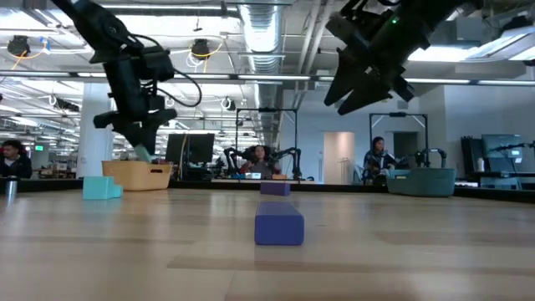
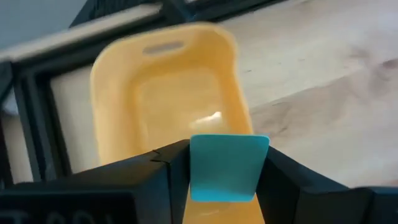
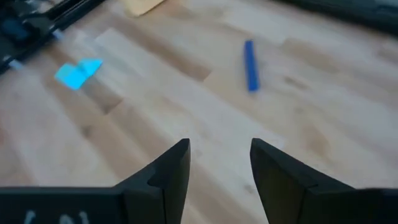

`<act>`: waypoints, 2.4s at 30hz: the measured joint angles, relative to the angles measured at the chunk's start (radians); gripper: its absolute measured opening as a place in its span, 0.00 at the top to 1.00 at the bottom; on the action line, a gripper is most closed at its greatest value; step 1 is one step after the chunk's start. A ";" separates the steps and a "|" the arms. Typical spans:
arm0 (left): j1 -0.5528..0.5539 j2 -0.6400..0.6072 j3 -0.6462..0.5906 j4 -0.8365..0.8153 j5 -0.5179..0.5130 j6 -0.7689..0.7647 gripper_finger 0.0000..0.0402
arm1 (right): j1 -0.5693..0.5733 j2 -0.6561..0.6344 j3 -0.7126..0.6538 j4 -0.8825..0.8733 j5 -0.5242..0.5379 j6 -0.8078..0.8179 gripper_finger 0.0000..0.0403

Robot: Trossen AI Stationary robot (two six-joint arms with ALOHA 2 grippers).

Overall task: Sort & place blocks by color
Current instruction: Put the bottom light blue block into the yellow bin

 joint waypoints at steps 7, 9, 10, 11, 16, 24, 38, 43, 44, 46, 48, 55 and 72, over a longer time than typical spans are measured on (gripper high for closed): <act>0.010 0.000 -0.005 -0.039 -0.069 0.005 0.53 | -0.004 0.114 0.001 0.144 -0.132 -0.014 0.49; 0.010 0.000 -0.005 -0.040 -0.047 0.002 0.50 | -0.003 0.169 0.000 0.216 -0.176 -0.032 0.48; 0.010 -0.002 -0.005 -0.049 -0.023 -0.004 0.48 | -0.003 0.200 0.000 0.258 -0.200 -0.042 0.47; 0.010 -0.006 -0.005 -0.061 0.007 -0.007 0.47 | -0.003 0.231 0.002 0.307 -0.220 -0.048 0.46; -0.040 -0.059 -0.005 -0.116 0.169 0.027 0.46 | -0.004 0.393 0.101 0.340 -0.286 -0.105 0.44; -0.242 -0.274 -0.005 -0.202 0.172 -0.093 0.51 | -0.002 0.623 0.427 0.349 -0.311 -0.387 0.44; -0.577 -0.525 -0.004 -0.318 -0.047 -0.375 0.53 | -0.087 1.070 1.129 0.164 -0.338 -0.701 0.32; -0.642 -0.523 -0.004 -0.365 -0.060 -0.376 0.53 | -0.114 1.197 1.327 0.084 -0.407 -0.749 0.31; -0.651 -0.519 -0.004 -0.368 -0.063 -0.376 0.53 | -0.118 1.213 1.353 0.087 -0.412 -0.773 0.30; -0.665 -0.511 -0.004 -0.371 -0.064 -0.376 0.53 | -0.123 1.242 1.391 0.084 -0.417 -0.803 0.30; -0.675 -0.505 -0.004 -0.371 -0.064 -0.377 0.53 | -0.131 1.265 1.414 0.077 -0.457 -0.799 0.30; -0.704 -0.484 -0.004 -0.373 -0.068 -0.435 0.53 | -0.150 1.279 1.398 0.075 -0.517 -0.832 0.30; -0.731 -0.449 -0.004 -0.372 -0.110 -0.582 0.53 | -0.165 1.303 1.395 0.088 -0.657 -0.883 0.48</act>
